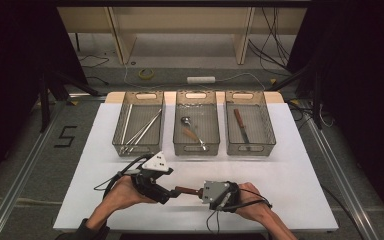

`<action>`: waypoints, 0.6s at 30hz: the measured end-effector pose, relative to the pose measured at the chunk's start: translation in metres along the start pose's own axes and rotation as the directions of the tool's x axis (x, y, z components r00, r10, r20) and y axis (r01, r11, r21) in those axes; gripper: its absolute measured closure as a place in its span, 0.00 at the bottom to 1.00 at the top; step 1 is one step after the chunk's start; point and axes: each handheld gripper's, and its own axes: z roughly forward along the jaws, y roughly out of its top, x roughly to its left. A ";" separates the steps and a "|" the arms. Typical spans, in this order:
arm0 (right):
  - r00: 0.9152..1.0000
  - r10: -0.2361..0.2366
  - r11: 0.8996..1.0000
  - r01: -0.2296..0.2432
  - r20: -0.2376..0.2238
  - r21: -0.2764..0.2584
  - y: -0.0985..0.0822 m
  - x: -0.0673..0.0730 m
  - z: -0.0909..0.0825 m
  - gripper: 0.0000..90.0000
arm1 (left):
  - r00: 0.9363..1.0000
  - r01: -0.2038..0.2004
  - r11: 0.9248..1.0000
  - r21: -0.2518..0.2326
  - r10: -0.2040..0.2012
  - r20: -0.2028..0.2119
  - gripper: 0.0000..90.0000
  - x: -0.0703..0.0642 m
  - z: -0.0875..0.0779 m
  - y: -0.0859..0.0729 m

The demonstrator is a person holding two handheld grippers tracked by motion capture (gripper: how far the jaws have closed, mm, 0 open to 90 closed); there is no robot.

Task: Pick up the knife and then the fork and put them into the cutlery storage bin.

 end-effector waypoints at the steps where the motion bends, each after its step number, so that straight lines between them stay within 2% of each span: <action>1: 1.000 0.005 1.000 -0.005 0.003 -0.002 -0.001 -0.002 -0.001 0.86 | 1.000 -0.001 1.000 -0.008 0.001 -0.005 0.24 0.001 -0.002 -0.001; 4: 0.999 0.031 1.000 -0.031 0.009 -0.006 -0.006 -0.007 -0.005 0.86 | 1.000 0.011 0.999 -0.039 -0.011 -0.014 0.23 0.003 -0.005 -0.003; 9: 0.996 0.083 0.996 -0.082 0.030 -0.017 -0.013 -0.015 -0.010 0.86 | 0.999 0.022 0.999 -0.050 -0.023 -0.023 0.22 0.005 -0.005 -0.007; 11: 0.994 0.098 0.995 -0.097 0.040 -0.018 -0.015 -0.018 -0.012 0.86 | 0.999 0.021 0.997 -0.075 -0.024 -0.040 0.22 0.005 -0.007 -0.010; 15: 0.991 0.122 0.992 -0.121 0.049 -0.018 -0.019 -0.023 -0.014 0.86 | 0.998 0.032 0.994 -0.103 -0.037 -0.045 0.22 0.007 -0.010 -0.013; 18: 0.988 0.142 0.990 -0.141 0.054 -0.023 -0.021 -0.027 -0.016 0.86 | 0.998 0.041 0.993 -0.109 -0.047 -0.051 0.22 0.008 -0.012 -0.017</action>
